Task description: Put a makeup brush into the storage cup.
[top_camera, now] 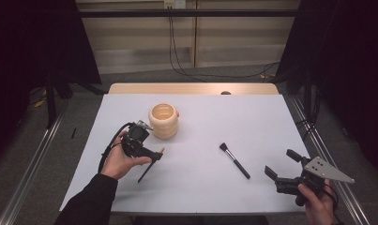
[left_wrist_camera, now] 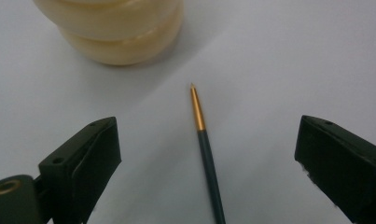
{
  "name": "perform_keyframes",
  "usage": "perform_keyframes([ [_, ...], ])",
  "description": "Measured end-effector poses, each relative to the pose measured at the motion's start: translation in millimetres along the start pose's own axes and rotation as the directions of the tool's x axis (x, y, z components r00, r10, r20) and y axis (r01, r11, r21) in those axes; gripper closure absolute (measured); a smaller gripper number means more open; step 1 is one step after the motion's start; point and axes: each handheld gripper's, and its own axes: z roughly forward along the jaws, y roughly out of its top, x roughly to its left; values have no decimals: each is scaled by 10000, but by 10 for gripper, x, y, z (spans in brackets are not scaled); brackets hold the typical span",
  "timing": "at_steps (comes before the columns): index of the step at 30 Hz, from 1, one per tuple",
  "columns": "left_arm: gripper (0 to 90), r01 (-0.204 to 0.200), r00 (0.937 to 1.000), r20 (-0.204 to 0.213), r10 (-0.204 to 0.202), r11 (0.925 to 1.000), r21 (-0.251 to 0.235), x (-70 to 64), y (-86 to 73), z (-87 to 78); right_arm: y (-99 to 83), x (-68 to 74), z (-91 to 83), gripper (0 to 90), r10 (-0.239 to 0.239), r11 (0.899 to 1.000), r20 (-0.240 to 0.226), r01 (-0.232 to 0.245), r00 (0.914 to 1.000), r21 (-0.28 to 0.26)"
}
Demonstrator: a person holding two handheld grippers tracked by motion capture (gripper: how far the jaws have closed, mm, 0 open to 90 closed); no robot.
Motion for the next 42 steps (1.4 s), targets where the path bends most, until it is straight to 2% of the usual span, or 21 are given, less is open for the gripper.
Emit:
perform_keyframes([
  [4, 143, 459, 9988, 161, -464, 9985, 281, 13, 10, 48, 3, 2, 0, 2, -68, 10000, -30, 68, 10000, 48],
  [6, 184, 305, 9989, 326, -325, 9976, 621, 42, 14, 69, 2, 2, 2, 2, -56, 10000, -44, 56, 10000, 39],
  [8, 198, 637, 9966, 453, -687, 9926, 1036, 63, 20, 99, 1, 2, 1, 2, -39, 10000, -47, 39, 10000, 35],
  [10, 269, 892, 9941, 503, -958, 9887, 1205, 85, 26, 118, 1, 3, 3, 2, -72, 10000, -50, 72, 10000, 9],
  [11, 306, 882, 9933, 625, -973, 9869, 1348, 97, 30, 128, 2, 3, 4, 2, -91, 10000, -61, 91, 9999, 0],
  [14, 316, 536, 9964, 540, -648, 9808, 1876, 82, 73, 145, 2, 6, 4, 2, -23, 10000, -93, 23, 10000, 38],
  [15, 368, 577, 9960, 561, -691, 9814, 1831, 72, 87, 148, 1, 6, 4, 2, -52, 10000, -83, 53, 10000, 27],
  [17, 393, 543, 9952, 697, -691, 9790, 1963, 60, 112, 153, 1, 6, 4, 2, -55, 10000, -93, 55, 9999, 24],
  [19, 434, 498, 9958, 649, -652, 9752, 2156, 52, 110, 180, 0, 11, 7, 2, -55, 10000, -102, 56, 9999, 23],
  [22, 503, 502, 9969, 474, -632, 9702, 2369, 37, 102, 209, -2, 9, 7, 2, -17, 10000, -167, 18, 9999, 24],
  [23, 522, 622, 9962, 445, -744, 9711, 2304, 27, 103, 215, -2, 7, 6, 2, -32, 10000, -150, 33, 9999, 38],
  [25, 569, 535, 9974, 345, -631, 9717, 2301, 13, 113, 220, -2, 3, 10, 2, -118, 9999, -148, 118, 9998, 17],
  [28, 609, 604, 9980, 31, -631, 9674, 2459, -32, 118, 264, -1, 11, 13, 2, -82, 10000, -118, 83, 9999, 25],
  [32, 673, 504, 9985, 91, -547, 9638, 2618, -48, 125, 308, -2, 5, 12, 2, -102, 9999, -152, 103, 9998, 34],
  [34, 685, 465, 9987, 53, -500, 9587, 2805, -38, 128, 315, -3, 5, 11, 2, -93, 9999, -157, 94, 9998, 69],
  [35, 695, 650, 9975, 84, -701, 9586, 2772, -44, 123, 331, -2, 5, 12, 2, -89, 9999, -170, 90, 9998, 50],
  [36, 697, 661, 9975, 38, -699, 9589, 2759, -44, 124, 338, -2, 7, 11, 2, -70, 10000, -152, 71, 9999, 56],
  [39, 712, 591, 9980, 40, -631, 9530, 2972, -52, 125, 367, 0, 8, 9, 2, -29, 10000, -192, 29, 9998, 25],
  [40, 709, 440, 9986, 131, -505, 9507, 3069, -47, 129, 374, 1, 10, 7, 2, 38, 10000, -227, -38, 9997, 11],
  [41, 693, 609, 9978, 79, -662, 9528, 2975, -60, 124, 400, 2, 8, 5, 2, 22, 10000, -173, -23, 9998, -17],
  [42, 690, 569, 9981, 37, -609, 9503, 3062, -60, 125, 409, 0, 9, 7, 2, 12, 10000, -202, -12, 9998, 10],
])
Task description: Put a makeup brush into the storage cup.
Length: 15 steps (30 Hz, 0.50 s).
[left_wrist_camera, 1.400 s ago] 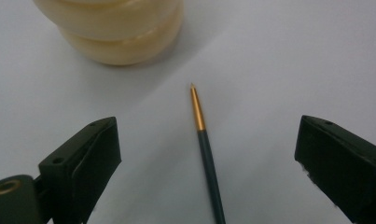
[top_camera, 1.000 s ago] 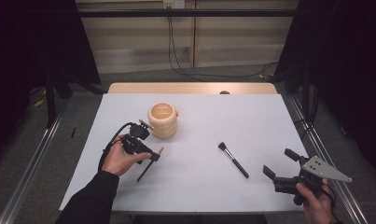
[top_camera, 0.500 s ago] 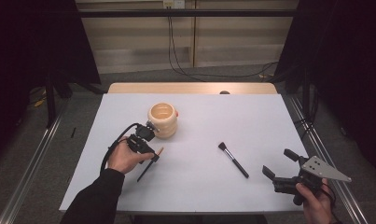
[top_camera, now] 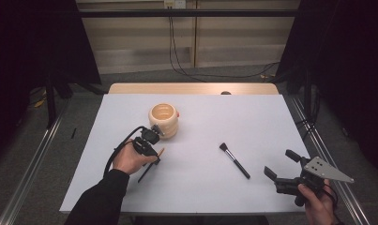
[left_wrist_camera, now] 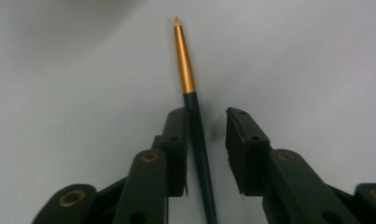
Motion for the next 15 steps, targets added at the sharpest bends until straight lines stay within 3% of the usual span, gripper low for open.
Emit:
perform_keyframes([
  [3, 706, -185, 9997, -141, 189, 9994, 282, 4, 14, 17, 1, 2, -1, 2, -75, 10000, -6, 75, 10000, 21],
  [6, 745, 26, 9992, -404, -17, 9998, 219, -16, 15, 34, -1, 4, 4, 2, -76, 10000, 6, 76, 10000, 27],
  [8, 758, -20, 9992, -408, 35, 9994, 357, 3, 27, 34, -1, 6, 4, 2, -99, 9999, 11, 99, 9999, 29],
  [12, 827, 355, 9992, -211, -347, 9987, 369, 55, 29, 42, -2, 14, 2, 2, -111, 9999, 25, 111, 9999, 58],
  [15, 829, 209, 9994, -288, -194, 9983, 550, 36, 55, 51, -3, 5, 8, 2, -109, 9999, 21, 109, 9999, 90],
])
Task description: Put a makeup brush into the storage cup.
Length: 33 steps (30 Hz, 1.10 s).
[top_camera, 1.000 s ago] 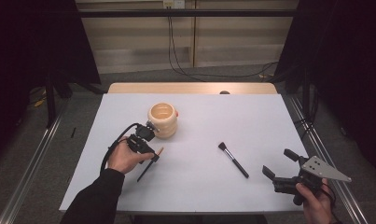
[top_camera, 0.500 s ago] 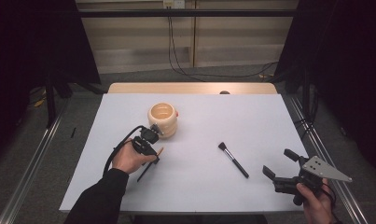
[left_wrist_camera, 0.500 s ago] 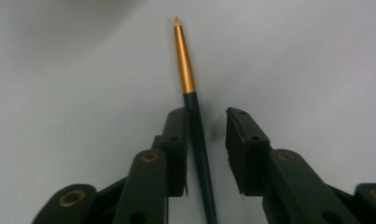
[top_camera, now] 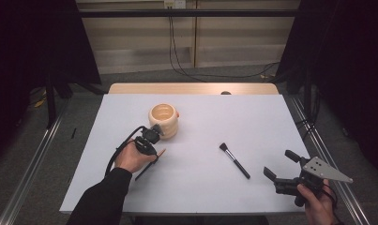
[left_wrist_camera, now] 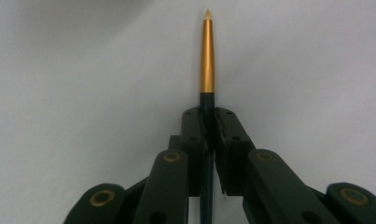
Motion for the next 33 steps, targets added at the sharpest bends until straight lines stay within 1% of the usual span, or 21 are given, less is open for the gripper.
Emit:
perform_keyframes([
  [4, 832, 22, 10000, -17, -22, 9999, 170, -2, 25, 5, 1, 6, 0, 2, 7, 10000, 31, -7, 10000, -45],
  [6, 835, -11, 9999, -124, 13, 10000, 92, -15, 16, 3, 2, 8, 0, 2, 22, 10000, 8, -22, 10000, -33],
  [9, 836, -120, 9998, -157, 121, 9999, 68, -13, 10, -2, 0, 6, 0, 2, 15, 10000, 21, -14, 10000, -27],
  [10, 836, -92, 9999, -100, 92, 10000, 7, -12, 3, -2, 0, 5, 0, 2, 8, 10000, 24, -8, 10000, -19],
  [11, 837, -172, 9998, -89, 172, 9998, 29, -10, 0, -9, 0, 4, -1, 2, 12, 10000, 45, -12, 10000, -18],
  [13, 837, -121, 9998, -147, 120, 9999, -87, -18, -7, -13, 0, 3, -4, 2, 20, 10000, 27, -20, 10000, -18],
  [14, 837, -91, 9999, -103, 90, 9999, -92, -12, -8, -16, -1, 3, -4, 2, 17, 10000, 13, -17, 10000, -7],
  [15, 838, -150, 9999, -85, 149, 9999, -85, -3, -8, -20, -1, 2, -4, 2, 24, 10000, 11, -24, 10000, -8],
  [16, 837, -25, 10000, 30, 26, 9999, -116, 2, -11, -21, 0, 0, -5, 2, 24, 10000, -1, -24, 10000, 6],
  [17, 837, 20, 10000, 19, -20, 9999, -142, 6, -14, -22, 0, 1, -5, 2, 33, 10000, -4, -33, 10000, 24],
  [19, 838, -9, 10000, 40, 9, 9999, -134, 7, -20, -31, -1, 4, -5, 2, 91, 10000, -9, -91, 10000, 37],
  [20, 837, -24, 9999, 110, 26, 9999, -144, 12, -27, -34, -1, 1, -3, 2, 35, 10000, 5, -35, 10000, 19],
  [22, 837, 72, 9998, 190, -66, 9995, -294, 24, -50, -40, 0, 2, -6, 2, 62, 10000, -16, -62, 10000, 29],
  [23, 837, 55, 9997, 220, -49, 9996, -279, 33, -69, -44, -1, 2, -5, 2, 21, 10000, 11, -21, 10000, -6],
  [24, 837, 115, 9997, 240, -105, 9991, -407, 33, -80, -47, -2, 3, -6, 2, 28, 10000, 25, -28, 10000, 1],
  [26, 837, 158, 9997, 190, -148, 9986, -513, 35, -111, -65, -2, 3, -5, 2, 71, 10000, 86, -71, 9999, -8],
  [27, 838, 231, 9995, 229, -217, 9975, -667, 32, -120, -67, -2, -2, -10, 2, 90, 10000, 32, -90, 10000, 19],
  [28, 837, 185, 9994, 289, -169, 9983, -559, 38, -128, -80, -3, -1, -10, 2, 99, 10000, 39, -99, 9999, 4],
  [29, 837, 257, 9994, 257, -238, 9969, -738, 30, -137, -84, -3, 2, -8, 2, 82, 10000, 70, -82, 9999, -11],
  [31, 838, 224, 9994, 296, -202, 9968, -762, 30, -144, -102, -1, 7, -2, 2, 45, 10000, 70, -45, 10000, -3],
  [33, 838, 320, 9991, 291, -296, 9959, -843, 26, -152, -123, -1, 8, -1, 2, 50, 10000, 85, -50, 10000, -19],
])
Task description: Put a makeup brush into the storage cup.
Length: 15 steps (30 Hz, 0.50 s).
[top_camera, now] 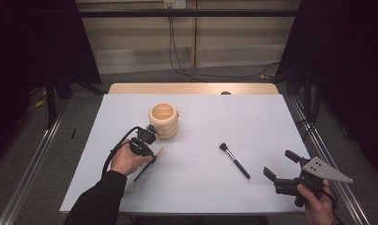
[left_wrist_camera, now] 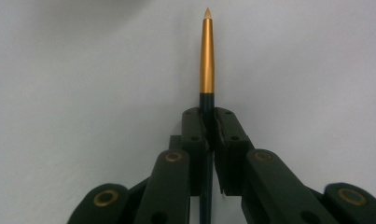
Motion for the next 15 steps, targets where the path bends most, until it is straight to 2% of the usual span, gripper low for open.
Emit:
perform_keyframes([
  [3, 837, -60, 10000, -66, 58, 9997, -226, -11, -18, -35, -1, -3, -6, 2, 43, 10000, -30, -43, 10000, -2],
  [6, 837, -161, 9998, 70, 165, 9989, -446, -27, -39, -71, -3, -2, -8, 2, 47, 10000, -44, -47, 10000, 1],
  [7, 837, -16, 9999, 127, 24, 9981, -618, -24, -53, -86, -3, -2, -8, 2, 43, 10000, -38, -43, 10000, 17],
  [9, 838, -35, 9996, 259, 56, 9968, -804, -12, -75, -122, -3, -3, -12, 2, 54, 10000, -20, -54, 10000, -3],
  [15, 838, 121, 9989, 457, -49, 9872, -1591, 4, -128, -227, -3, -2, -9, 2, -1, 10000, -44, 2, 10000, 44],
])
